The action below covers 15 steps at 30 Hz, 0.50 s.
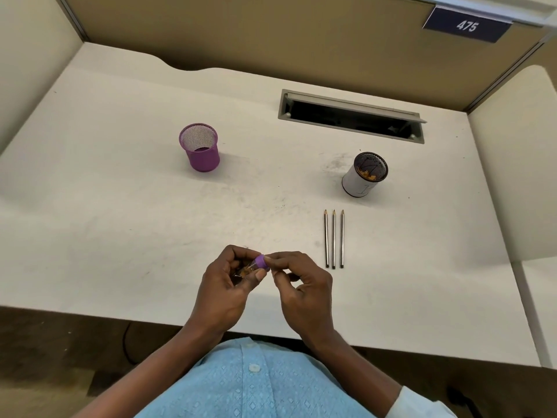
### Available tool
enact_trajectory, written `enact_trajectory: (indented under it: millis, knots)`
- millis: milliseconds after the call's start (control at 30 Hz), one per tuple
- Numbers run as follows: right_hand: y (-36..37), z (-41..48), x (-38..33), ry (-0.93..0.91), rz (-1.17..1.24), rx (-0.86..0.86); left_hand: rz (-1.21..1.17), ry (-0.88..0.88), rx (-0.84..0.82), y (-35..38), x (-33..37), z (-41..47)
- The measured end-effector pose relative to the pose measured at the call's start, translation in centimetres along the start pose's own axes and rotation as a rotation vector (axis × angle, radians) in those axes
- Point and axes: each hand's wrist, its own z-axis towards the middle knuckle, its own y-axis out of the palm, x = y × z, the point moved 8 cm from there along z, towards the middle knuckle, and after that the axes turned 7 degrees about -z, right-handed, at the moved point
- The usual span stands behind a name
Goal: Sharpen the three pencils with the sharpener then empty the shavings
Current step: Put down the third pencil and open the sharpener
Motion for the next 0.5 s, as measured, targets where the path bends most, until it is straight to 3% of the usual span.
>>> enact_trajectory:
  millis: [200, 333, 500]
  knots:
    - [0.2, 0.2, 0.5, 0.106, 0.096, -0.030, -0.119, -0.031, -0.003, 0.7, 0.2, -0.1]
    - [0.8, -0.6, 1.3, 0.289, 0.178, 0.014, -0.263, -0.104, 0.013, 1.2, 0.4, 0.2]
    - [3.0, -1.7, 2.9, 0.526, 0.316, -0.142, -0.472, -0.180, 0.016, 1.8, 0.2, 0.9]
